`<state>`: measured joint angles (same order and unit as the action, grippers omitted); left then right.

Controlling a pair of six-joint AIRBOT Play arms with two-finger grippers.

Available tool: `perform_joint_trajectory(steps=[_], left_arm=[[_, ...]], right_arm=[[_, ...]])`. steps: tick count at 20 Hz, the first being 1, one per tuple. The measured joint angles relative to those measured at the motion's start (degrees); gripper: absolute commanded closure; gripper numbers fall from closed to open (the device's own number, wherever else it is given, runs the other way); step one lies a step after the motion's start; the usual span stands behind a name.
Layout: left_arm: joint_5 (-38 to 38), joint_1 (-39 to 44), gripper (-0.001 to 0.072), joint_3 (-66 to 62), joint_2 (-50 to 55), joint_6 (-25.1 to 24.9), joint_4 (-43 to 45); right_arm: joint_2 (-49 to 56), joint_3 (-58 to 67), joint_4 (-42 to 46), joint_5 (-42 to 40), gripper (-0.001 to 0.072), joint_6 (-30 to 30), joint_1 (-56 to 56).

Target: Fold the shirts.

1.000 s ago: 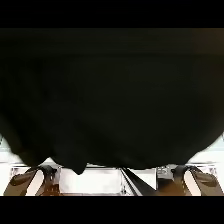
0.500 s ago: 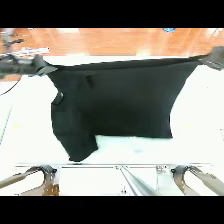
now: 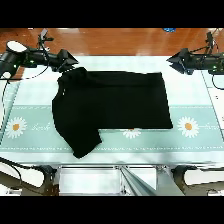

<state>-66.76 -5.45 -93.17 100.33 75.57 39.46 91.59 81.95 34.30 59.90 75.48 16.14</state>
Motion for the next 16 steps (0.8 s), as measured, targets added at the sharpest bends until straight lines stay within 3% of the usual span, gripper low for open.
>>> perform_joint_trajectory(steps=[4, 7, 9, 11, 16], left_arm=[[-13.9, -7.4, 0.0198, -1.7, -2.1, 6.1, 9.5], [-20.4, -14.4, 0.0198, 6.5, -9.9, 4.9, 14.6], [-19.7, -19.3, 0.0198, 17.9, -17.8, 3.0, 16.4], [-16.4, -24.6, 0.0198, 31.3, -25.0, 0.2, 17.4], [-10.6, -35.9, 0.0198, 57.5, -33.6, -6.1, 14.3]], right_arm=[[-1.2, 2.1, 0.6, 9.6, 0.0301, 0.4, 9.0], [-8.1, -2.6, 13.9, 15.3, 0.0301, 2.1, 16.3], [-15.2, -11.6, 22.6, 14.3, 0.0301, 4.7, 20.5], [-22.4, -23.2, 25.9, 11.3, 0.0301, 5.7, 24.1], [-33.4, -44.5, 20.3, 7.4, 0.0301, 1.7, 26.5]])
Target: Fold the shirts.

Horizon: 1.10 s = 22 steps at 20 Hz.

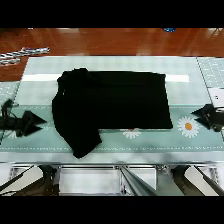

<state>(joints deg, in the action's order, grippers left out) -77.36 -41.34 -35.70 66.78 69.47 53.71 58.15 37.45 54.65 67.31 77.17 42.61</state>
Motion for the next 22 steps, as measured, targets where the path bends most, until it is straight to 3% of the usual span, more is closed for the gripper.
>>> perform_joint_trajectory(steps=[5, 10, 12, 19, 22], left_arm=[[4.8, -1.2, 0.0199, 8.4, 0.0, -2.2, -3.4], [8.0, 5.3, 0.0217, 10.1, 3.7, -4.7, -10.4], [10.7, 8.9, 0.0676, 10.2, 4.9, -5.2, -11.3], [13.5, 14.3, 0.0682, 6.7, 6.3, -5.7, -11.3], [12.7, 14.7, 0.0682, 5.6, 6.3, -5.7, -11.8]], right_arm=[[-2.5, -5.2, -3.5, -0.4, 0.0301, -2.6, -3.1], [-3.0, -6.2, -4.3, 0.0, 0.0301, -3.5, -4.5], [-3.0, -6.3, -4.4, 0.1, 0.0301, -3.7, -4.7], [-2.0, -6.9, 4.5, 2.0, 0.0301, 0.6, -4.9], [1.6, -7.2, 3.2, 3.2, 0.0301, 0.9, -6.2]])
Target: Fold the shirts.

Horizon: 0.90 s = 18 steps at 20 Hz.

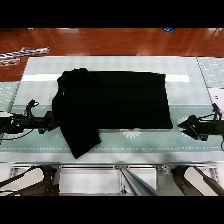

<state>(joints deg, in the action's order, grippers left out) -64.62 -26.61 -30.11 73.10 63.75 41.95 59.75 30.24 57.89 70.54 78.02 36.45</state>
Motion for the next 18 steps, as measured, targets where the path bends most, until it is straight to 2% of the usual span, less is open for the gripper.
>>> perform_joint_trajectory(steps=[6, 7, 8, 9, 11, 14, 18], left_arm=[[-0.9, 0.2, 0.0682, -0.6, 0.0, 0.0, -0.4], [-0.9, 0.2, 0.0683, -0.6, 0.0, 0.0, -0.4], [-0.9, 0.2, 0.0682, -0.6, 0.0, 0.0, -0.4], [-0.9, 0.2, 0.0682, -0.7, 0.0, 0.0, -0.4], [-1.3, 0.2, 0.0683, -1.3, -0.1, -0.1, -0.5], [-2.9, 0.2, 0.0683, -5.7, -2.0, -0.1, -2.0], [-4.6, 0.2, 0.0683, -19.8, -8.0, 0.0, -8.1]], right_arm=[[10.9, 1.4, -7.4, -3.5, 0.0305, -1.5, -7.4], [12.6, 2.2, -9.0, -4.3, 0.0397, -1.5, -8.6], [14.2, 3.2, -10.1, -5.6, 0.0526, -1.7, -9.8], [15.6, 4.5, -10.9, -7.4, 0.0695, -1.9, -11.3], [17.4, 7.7, -13.9, -8.9, 0.0694, -3.3, -14.2], [18.2, 15.6, -16.2, -6.5, 0.0694, -4.9, -17.9], [14.5, 31.3, -17.2, -2.3, 0.0694, -4.9, -20.0]])
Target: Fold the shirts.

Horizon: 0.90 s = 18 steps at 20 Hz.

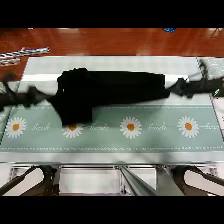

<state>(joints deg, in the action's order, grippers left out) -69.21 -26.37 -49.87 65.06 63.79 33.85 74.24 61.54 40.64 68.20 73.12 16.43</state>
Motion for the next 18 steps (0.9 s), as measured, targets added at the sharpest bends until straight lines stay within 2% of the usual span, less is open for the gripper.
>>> perform_joint_trajectory(steps=[5, 9, 14, 18], left_arm=[[1.2, 0.0, 0.0683, -25.4, -6.8, 4.6, -4.6], [1.8, 0.0, 0.0683, -43.8, -10.2, 8.0, -4.3], [2.3, -0.5, 0.0683, -55.1, -18.4, 10.4, 0.3], [1.7, 0.2, 0.0683, -57.3, -27.3, 12.9, 11.6]], right_arm=[[-9.0, 24.8, 1.8, 2.6, 0.0694, 3.0, -0.7], [-17.7, 39.7, 8.0, 3.1, 0.0694, 5.6, -0.9], [-28.9, 45.9, 17.1, 5.4, 0.0694, 9.1, -0.9], [-35.1, 47.0, 22.5, 11.2, 0.0695, 12.2, -0.9]])
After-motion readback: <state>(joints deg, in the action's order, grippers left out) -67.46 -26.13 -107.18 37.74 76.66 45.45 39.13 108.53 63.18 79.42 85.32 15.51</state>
